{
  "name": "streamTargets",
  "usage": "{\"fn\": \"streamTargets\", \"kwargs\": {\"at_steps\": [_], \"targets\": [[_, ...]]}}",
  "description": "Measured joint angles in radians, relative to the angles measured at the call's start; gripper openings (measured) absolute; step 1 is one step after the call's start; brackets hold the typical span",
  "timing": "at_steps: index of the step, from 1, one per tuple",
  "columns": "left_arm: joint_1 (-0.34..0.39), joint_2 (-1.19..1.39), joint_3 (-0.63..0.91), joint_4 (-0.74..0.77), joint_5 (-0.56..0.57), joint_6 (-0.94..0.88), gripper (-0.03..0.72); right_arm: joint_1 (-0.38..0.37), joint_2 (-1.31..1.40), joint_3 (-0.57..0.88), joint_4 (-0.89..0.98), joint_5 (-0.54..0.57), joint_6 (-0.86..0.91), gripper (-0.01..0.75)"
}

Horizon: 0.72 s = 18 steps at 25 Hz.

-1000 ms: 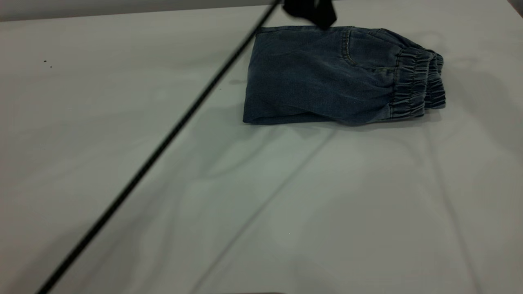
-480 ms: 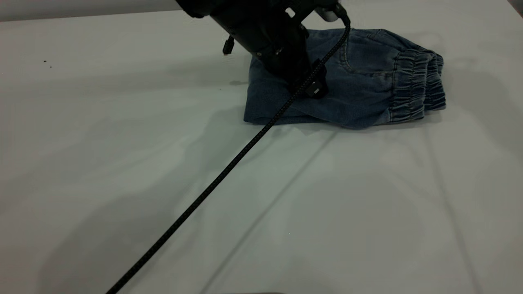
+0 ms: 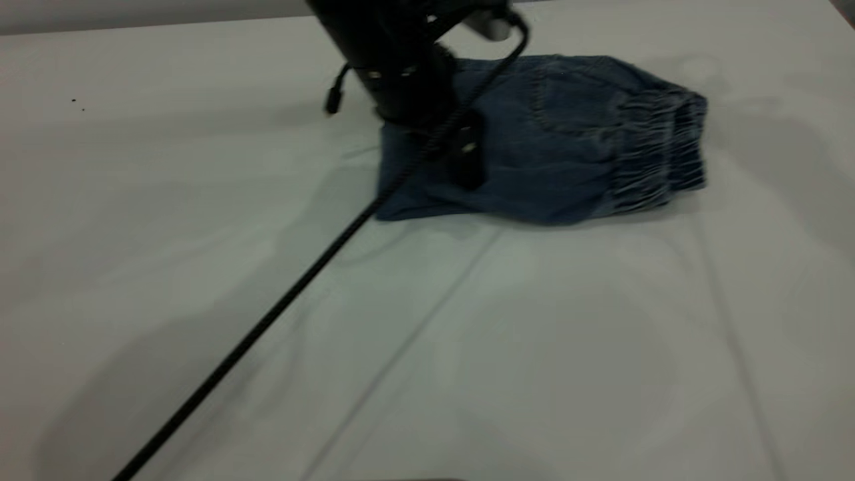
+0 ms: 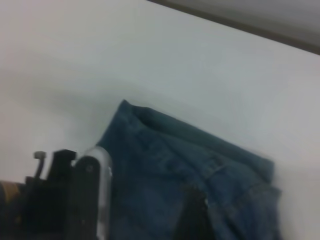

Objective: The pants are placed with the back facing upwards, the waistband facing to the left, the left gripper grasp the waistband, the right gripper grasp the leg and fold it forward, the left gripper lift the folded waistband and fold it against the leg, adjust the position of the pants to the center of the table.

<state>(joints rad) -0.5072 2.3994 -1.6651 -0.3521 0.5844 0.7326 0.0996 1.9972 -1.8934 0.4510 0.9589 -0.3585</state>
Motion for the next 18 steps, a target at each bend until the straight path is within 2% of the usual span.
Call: {"fn": "streamTargets", "kwargs": {"at_steps": [4,8,13,18], "targets": [[0.005,-0.014,-0.006,0.243,0.158,-0.182,0.542,0.0,0.0,0.0,0.0,0.003,0.0,0.495],[0.007,-0.033,-0.004,0.392,0.275,-0.321,0.543,0.0,0.0,0.0,0.0,0.003,0.0,0.495],[0.003,-0.099,-0.018,0.428,0.325,-0.419,0.545,0.0,0.0,0.0,0.0,0.003,0.0,0.495],[-0.02,-0.147,-0.083,0.332,0.337,-0.461,0.545,0.0,-0.002,0.0,0.007,0.003,0.0,0.495]]}}
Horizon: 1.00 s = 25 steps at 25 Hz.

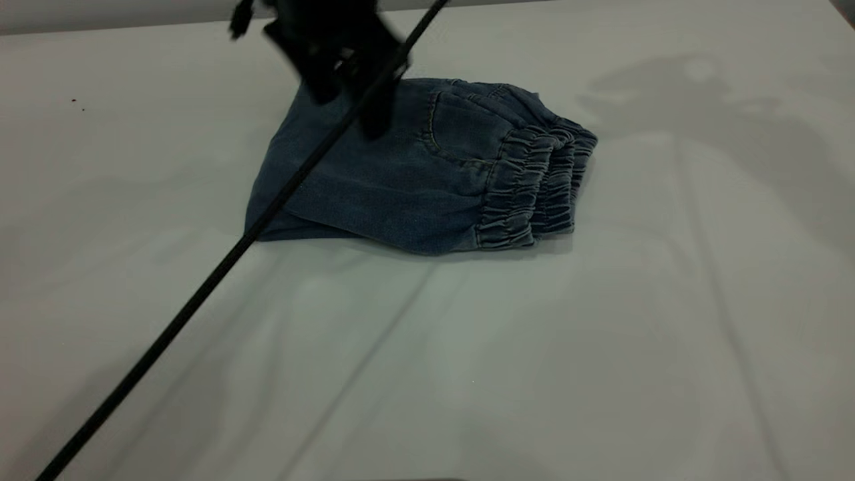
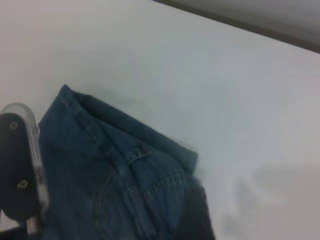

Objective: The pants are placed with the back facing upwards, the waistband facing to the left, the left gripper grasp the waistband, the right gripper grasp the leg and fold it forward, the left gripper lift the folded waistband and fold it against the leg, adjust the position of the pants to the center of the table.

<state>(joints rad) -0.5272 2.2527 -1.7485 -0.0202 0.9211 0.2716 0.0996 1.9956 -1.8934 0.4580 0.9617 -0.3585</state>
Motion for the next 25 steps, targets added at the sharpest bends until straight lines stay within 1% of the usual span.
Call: {"fn": "streamTargets", "kwargs": {"at_steps": [3,7,12,14,16,17,19,25], "targets": [[-0.009,0.015,-0.004,-0.016,-0.058,-0.007,0.545,0.0,-0.005,0.0,0.015,0.0,0.0,0.495],[-0.009,0.073,-0.004,-0.04,-0.21,-0.017,0.545,0.0,-0.005,0.0,0.047,0.001,0.0,0.495],[-0.009,0.164,-0.004,-0.138,-0.424,-0.018,0.545,0.0,-0.005,0.0,0.063,0.007,0.0,0.495],[-0.01,0.185,-0.004,-0.156,-0.487,-0.019,0.545,0.0,-0.006,0.0,0.066,0.013,0.0,0.495],[-0.01,0.19,-0.004,-0.163,-0.513,-0.019,0.545,0.0,-0.006,0.0,0.067,0.018,-0.005,0.495],[-0.01,0.19,-0.004,-0.164,-0.513,-0.019,0.545,0.0,-0.008,0.0,0.067,0.02,-0.011,0.495],[-0.01,0.179,-0.012,-0.164,-0.471,-0.019,0.545,0.0,-0.018,0.0,0.067,0.023,-0.025,0.495],[-0.01,0.074,-0.102,-0.139,-0.226,-0.019,0.545,0.0,-0.158,0.0,0.068,0.04,-0.046,0.495]]}}
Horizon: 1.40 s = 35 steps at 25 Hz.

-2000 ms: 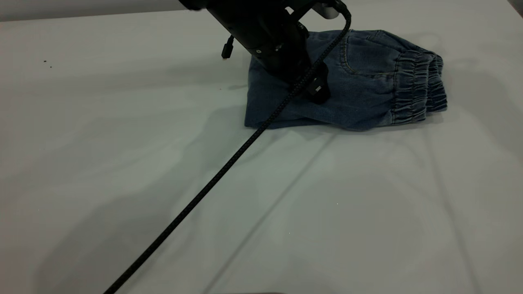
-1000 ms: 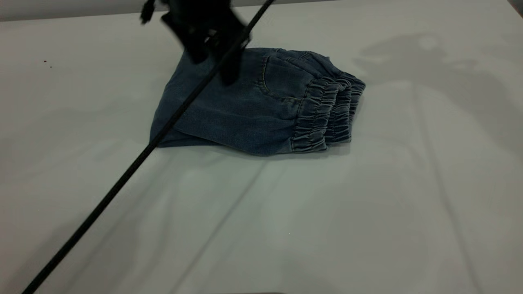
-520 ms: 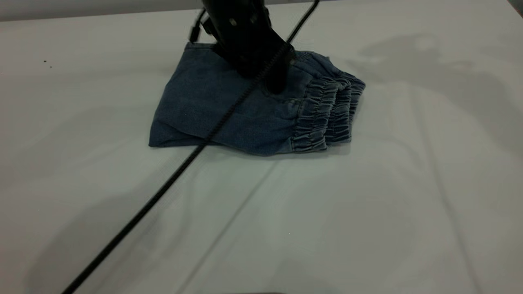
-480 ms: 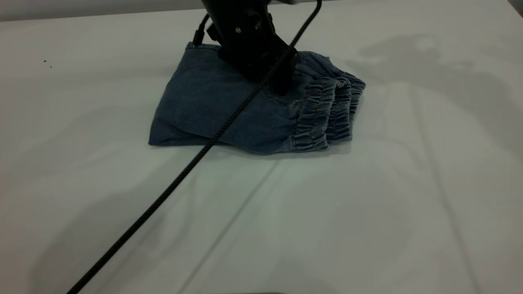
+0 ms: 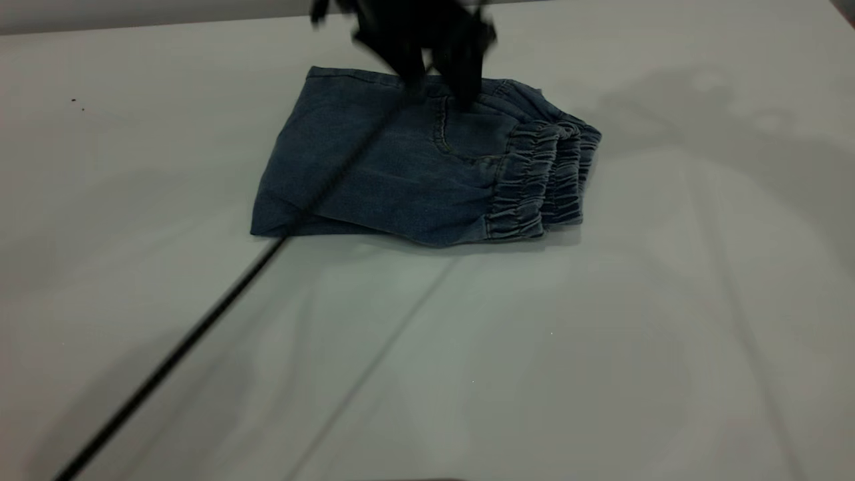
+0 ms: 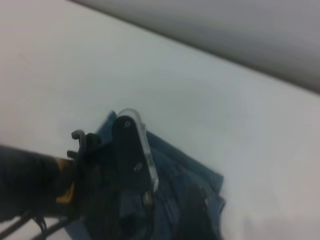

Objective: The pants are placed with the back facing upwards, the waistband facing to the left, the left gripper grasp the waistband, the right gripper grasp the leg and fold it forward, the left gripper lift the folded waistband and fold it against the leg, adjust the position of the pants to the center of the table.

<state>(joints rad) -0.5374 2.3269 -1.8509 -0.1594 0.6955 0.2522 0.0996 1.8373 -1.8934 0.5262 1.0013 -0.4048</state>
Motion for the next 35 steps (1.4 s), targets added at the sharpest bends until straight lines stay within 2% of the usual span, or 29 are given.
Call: {"fn": "streamTargets", "kwargs": {"at_steps": [8,9,15,21,27,35], "targets": [[0.0,-0.167,-0.144,0.192,0.458,-0.006,0.545,0.0,-0.282,0.0,0.008,0.126,0.008,0.495],[0.0,-0.181,-0.15,0.213,0.476,-0.009,0.545,0.0,-0.323,0.0,0.009,0.148,0.014,0.495],[0.0,-0.288,-0.165,0.346,0.476,-0.058,0.545,0.0,-0.528,0.0,0.012,0.259,0.051,0.495],[0.0,-0.508,-0.065,0.371,0.476,-0.116,0.545,0.0,-0.71,0.027,-0.02,0.273,0.134,0.495],[-0.001,-0.866,0.231,0.365,0.476,-0.123,0.545,0.0,-0.939,0.249,-0.026,0.275,0.179,0.495],[-0.002,-1.409,0.634,0.234,0.476,-0.08,0.545,0.0,-1.246,0.64,-0.044,0.275,0.2,0.495]]}}
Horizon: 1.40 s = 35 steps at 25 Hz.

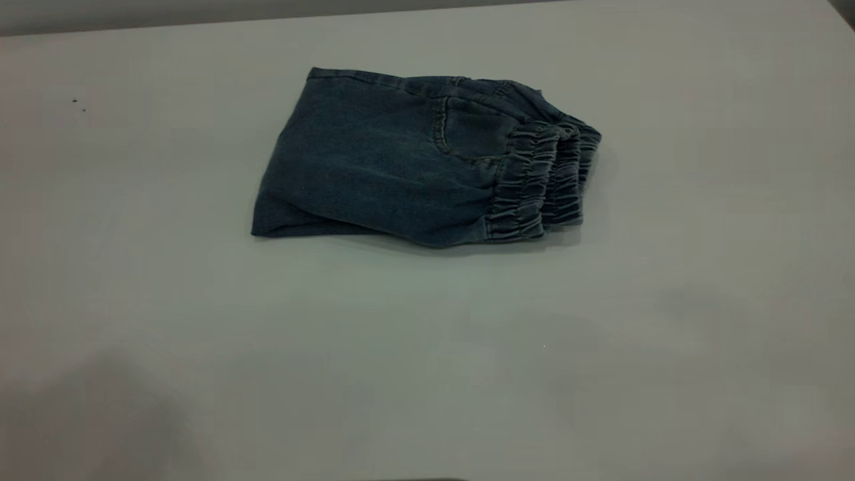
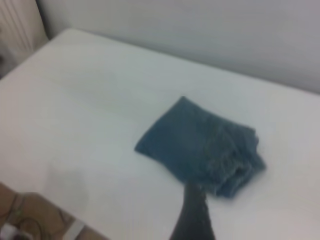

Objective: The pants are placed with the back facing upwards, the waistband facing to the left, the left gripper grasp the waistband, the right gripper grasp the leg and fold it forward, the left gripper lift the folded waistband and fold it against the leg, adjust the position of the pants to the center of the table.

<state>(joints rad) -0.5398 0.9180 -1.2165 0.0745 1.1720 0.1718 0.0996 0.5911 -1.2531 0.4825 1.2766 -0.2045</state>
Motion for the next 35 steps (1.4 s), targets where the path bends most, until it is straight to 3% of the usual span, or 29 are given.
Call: {"fn": "streamTargets", "kwargs": {"at_steps": [10,16,26,35], "targets": [[0.0,-0.428,0.297,-0.087,0.0,0.013,0.545,0.0,-0.273,0.265,-0.055,0.0,0.003,0.495],[0.0,-0.473,0.435,-0.196,0.0,0.011,0.545,0.0,-0.4,0.393,-0.112,0.0,0.039,0.495],[0.0,-0.473,0.61,-0.205,0.0,0.011,0.545,0.0,-0.573,0.625,-0.274,0.0,0.063,0.495],[0.0,-0.473,0.689,-0.206,-0.004,0.01,0.545,0.0,-0.602,0.772,-0.308,-0.114,0.061,0.495]]}}
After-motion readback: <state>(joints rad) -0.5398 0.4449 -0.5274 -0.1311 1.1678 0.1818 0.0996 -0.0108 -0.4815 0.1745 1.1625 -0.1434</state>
